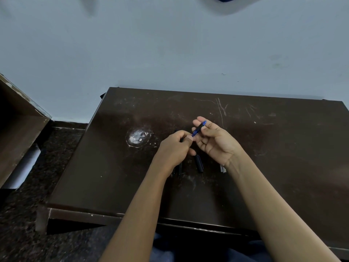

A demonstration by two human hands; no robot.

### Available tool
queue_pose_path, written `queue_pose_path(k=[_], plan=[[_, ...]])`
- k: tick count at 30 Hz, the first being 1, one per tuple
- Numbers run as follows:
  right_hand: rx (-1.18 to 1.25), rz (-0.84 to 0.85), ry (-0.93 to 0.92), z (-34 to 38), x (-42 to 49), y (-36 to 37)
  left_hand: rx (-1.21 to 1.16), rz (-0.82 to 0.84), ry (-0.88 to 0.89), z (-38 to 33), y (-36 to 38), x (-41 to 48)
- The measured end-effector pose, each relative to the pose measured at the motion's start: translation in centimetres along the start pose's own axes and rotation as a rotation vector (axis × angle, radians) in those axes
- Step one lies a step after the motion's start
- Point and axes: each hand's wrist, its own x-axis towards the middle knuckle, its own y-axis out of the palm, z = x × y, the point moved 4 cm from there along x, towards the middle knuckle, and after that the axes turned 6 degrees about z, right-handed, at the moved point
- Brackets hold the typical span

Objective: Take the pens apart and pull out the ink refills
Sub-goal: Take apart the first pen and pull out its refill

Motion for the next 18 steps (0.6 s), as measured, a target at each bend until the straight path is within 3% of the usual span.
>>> queue_pose_path(k=[4,8,10,14,18], plan=[[0.076,-0.072,-0.063,0.0,0.5,-0.7,0.025,-0.014,-0.005,0.0,-0.3,-0.1],[0.189,-0.287,-0.242,1.4,0.6,-2.7,0.055,-0.048,-0.022,0.1,-0.5,-0.2],[-0.086,-0.371,-0.244,1.5,0.6,-3.6,0.062,-0.077,-0.027,0.2,-0.5,-0.2],[-0.936,-0.418,-0.111,0.0,0.9,-3.8,0.046,-0.116,-0.027,0.2,-0.5,-0.2],[-1.263,-0.355,-0.135,-0.8,0.7,-2.8,0.054,-0.123,-0.035,0.2,-0.6,-0.2]])
